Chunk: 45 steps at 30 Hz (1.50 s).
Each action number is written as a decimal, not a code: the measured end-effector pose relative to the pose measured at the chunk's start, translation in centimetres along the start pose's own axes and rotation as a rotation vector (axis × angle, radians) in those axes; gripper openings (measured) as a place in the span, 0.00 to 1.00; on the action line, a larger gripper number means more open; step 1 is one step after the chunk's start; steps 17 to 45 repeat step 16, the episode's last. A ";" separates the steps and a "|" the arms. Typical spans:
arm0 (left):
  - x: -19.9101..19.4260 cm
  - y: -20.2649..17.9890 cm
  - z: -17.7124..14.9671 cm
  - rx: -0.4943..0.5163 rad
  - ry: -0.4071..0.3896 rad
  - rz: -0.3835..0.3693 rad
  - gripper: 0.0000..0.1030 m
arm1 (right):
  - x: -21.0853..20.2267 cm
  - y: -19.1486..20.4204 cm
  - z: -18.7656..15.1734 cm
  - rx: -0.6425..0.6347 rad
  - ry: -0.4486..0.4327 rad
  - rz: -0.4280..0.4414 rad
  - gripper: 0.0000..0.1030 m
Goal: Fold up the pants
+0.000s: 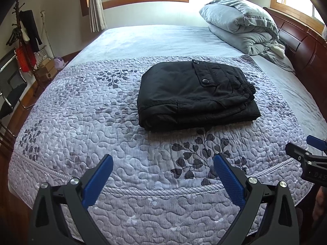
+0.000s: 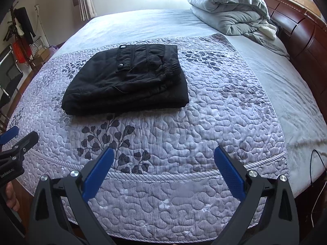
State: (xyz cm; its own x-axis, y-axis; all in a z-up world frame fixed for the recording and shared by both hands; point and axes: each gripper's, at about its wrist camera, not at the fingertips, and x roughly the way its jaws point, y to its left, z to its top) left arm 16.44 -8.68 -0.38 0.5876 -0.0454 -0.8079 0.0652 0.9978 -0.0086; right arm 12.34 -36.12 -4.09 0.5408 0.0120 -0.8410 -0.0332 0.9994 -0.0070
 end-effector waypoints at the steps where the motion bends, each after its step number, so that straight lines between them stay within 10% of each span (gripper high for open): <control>1: 0.0 0.0 0.0 0.000 0.000 0.002 0.96 | 0.0 0.0 -0.1 0.000 -0.001 0.000 0.95; 45: 0.4 0.2 -0.1 -0.021 0.045 -0.008 0.96 | -0.4 0.0 0.0 0.006 -0.010 0.004 0.96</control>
